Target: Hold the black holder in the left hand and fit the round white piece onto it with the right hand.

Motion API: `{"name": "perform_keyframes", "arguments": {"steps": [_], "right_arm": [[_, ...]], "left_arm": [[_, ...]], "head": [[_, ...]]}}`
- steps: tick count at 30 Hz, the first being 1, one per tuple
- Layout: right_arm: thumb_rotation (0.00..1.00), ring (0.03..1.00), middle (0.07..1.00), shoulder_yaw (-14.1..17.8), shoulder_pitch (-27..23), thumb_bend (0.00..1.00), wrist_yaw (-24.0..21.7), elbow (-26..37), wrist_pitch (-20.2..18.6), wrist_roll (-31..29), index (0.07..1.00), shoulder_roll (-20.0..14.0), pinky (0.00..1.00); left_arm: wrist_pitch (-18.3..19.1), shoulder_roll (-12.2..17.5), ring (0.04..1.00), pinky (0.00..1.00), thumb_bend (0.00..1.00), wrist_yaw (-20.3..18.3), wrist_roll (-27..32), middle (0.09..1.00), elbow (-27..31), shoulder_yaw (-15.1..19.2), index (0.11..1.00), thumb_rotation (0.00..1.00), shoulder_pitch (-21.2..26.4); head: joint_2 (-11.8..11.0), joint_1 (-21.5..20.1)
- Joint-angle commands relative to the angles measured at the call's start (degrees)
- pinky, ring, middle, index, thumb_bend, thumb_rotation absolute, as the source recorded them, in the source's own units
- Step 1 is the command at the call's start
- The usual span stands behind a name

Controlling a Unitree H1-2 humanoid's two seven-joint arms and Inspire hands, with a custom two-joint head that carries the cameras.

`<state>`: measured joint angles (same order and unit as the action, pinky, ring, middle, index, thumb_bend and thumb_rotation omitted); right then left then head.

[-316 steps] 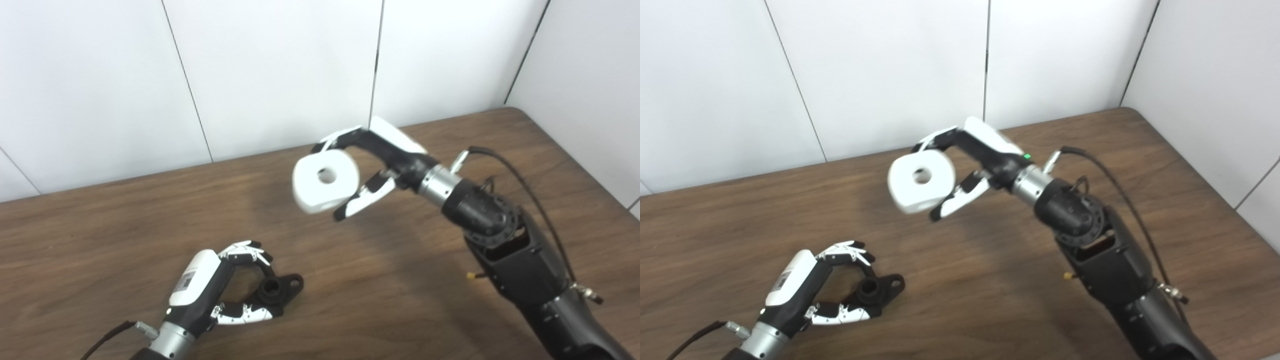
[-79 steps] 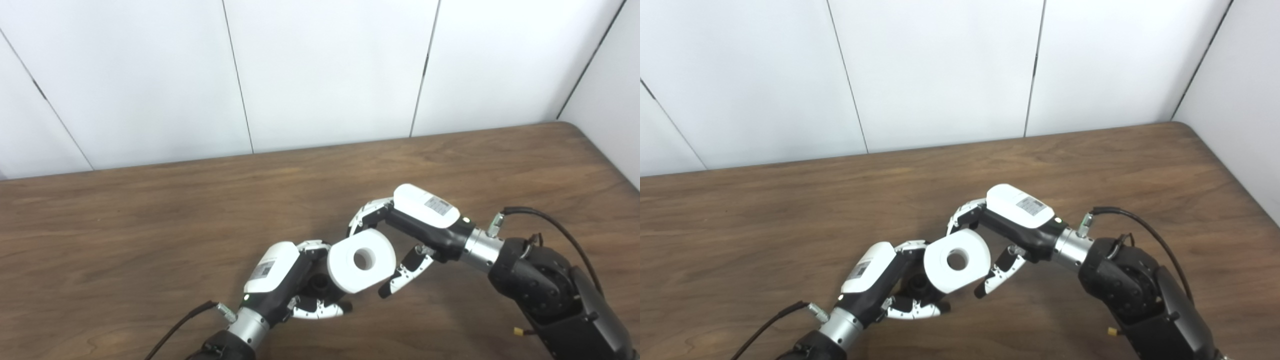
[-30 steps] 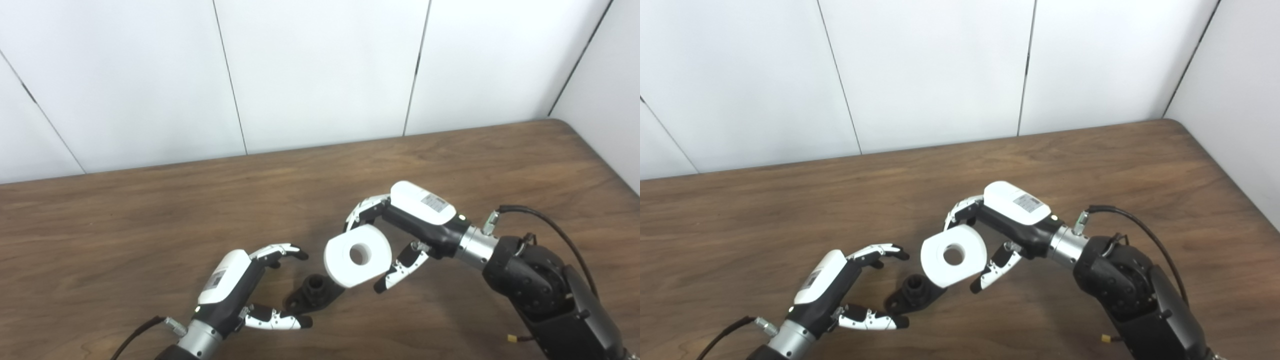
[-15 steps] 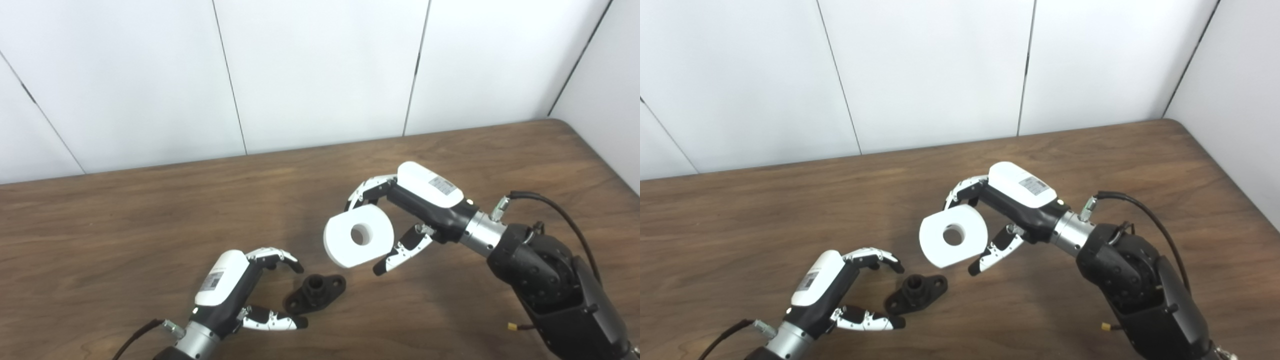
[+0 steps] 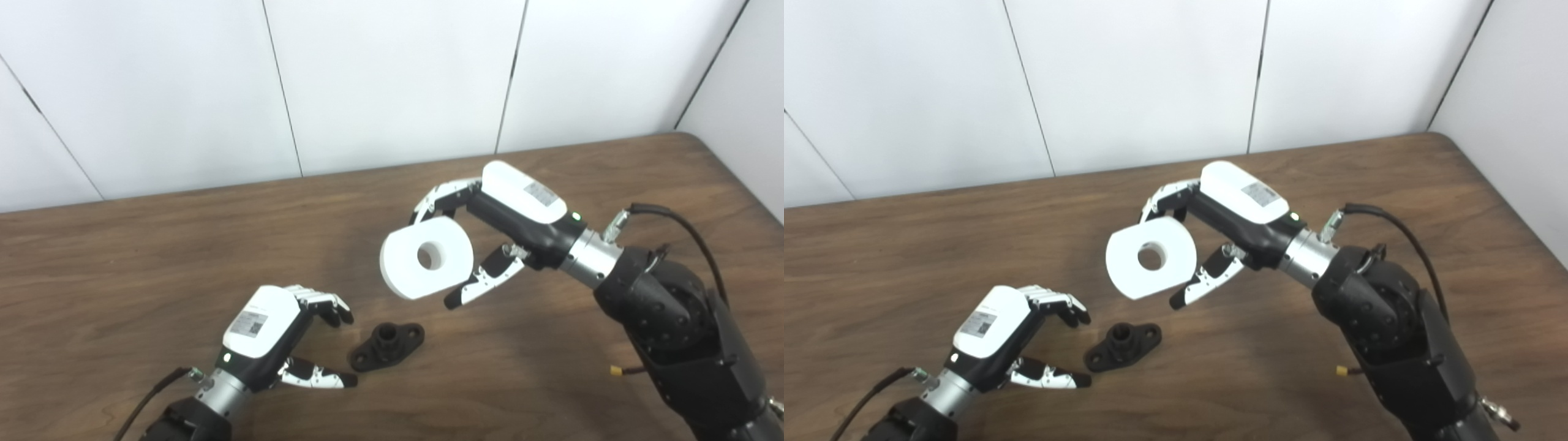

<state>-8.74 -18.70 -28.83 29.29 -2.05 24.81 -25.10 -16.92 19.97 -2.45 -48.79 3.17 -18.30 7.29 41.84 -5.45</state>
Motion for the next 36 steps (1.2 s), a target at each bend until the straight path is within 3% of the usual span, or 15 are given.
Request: {"name": "perform_keyframes", "arguments": {"steps": [1,6,13,22,36], "right_arm": [[0.13,0.657,0.651,0.6,-2.3,0.52,0.7,2.4,-0.3,-0.9,0.48,0.2,0.54],[0.13,0.653,0.652,0.7,-2.2,0.52,0.4,3.3,-1.7,-0.7,0.48,0.7,0.54],[0.13,0.666,0.652,0.6,-1.9,0.52,0.7,2.9,-1.0,-0.7,0.48,0.5,0.56],[0.13,0.666,0.65,0.4,-1.7,0.52,0.8,2.0,-0.2,-0.6,0.48,0.4,0.55],[0.13,0.673,0.644,-0.3,-0.5,0.52,2.1,-0.6,1.9,-0.4,0.48,1.6,0.56]], "left_arm": [[0.3,1.9,0.663,0.69,1.0,1.2,-2.7,0.6,-1.1,0.3,0.604,0.37,1.5],[1.4,1.9,0.725,0.75,1.0,0.6,-3.4,0.639,-1.4,0.6,0.616,0.37,1.9],[2.5,1.2,0.752,0.76,1.0,0.5,-5.5,0.663,-1.1,0.0,0.623,0.4,1.2],[4.9,-0.1,0.858,0.81,1.0,-0.7,-6.7,0.758,0.1,-0.6,0.638,0.53,1.3],[7.3,-1.0,0.874,0.86,1.0,-1.9,-5.0,0.752,1.8,-0.5,0.598,0.48,0.2]], "head": [[0.1,-0.2],[0.3,-0.4],[0.2,-0.3],[0.1,-0.3],[0.4,-2.1]]}}
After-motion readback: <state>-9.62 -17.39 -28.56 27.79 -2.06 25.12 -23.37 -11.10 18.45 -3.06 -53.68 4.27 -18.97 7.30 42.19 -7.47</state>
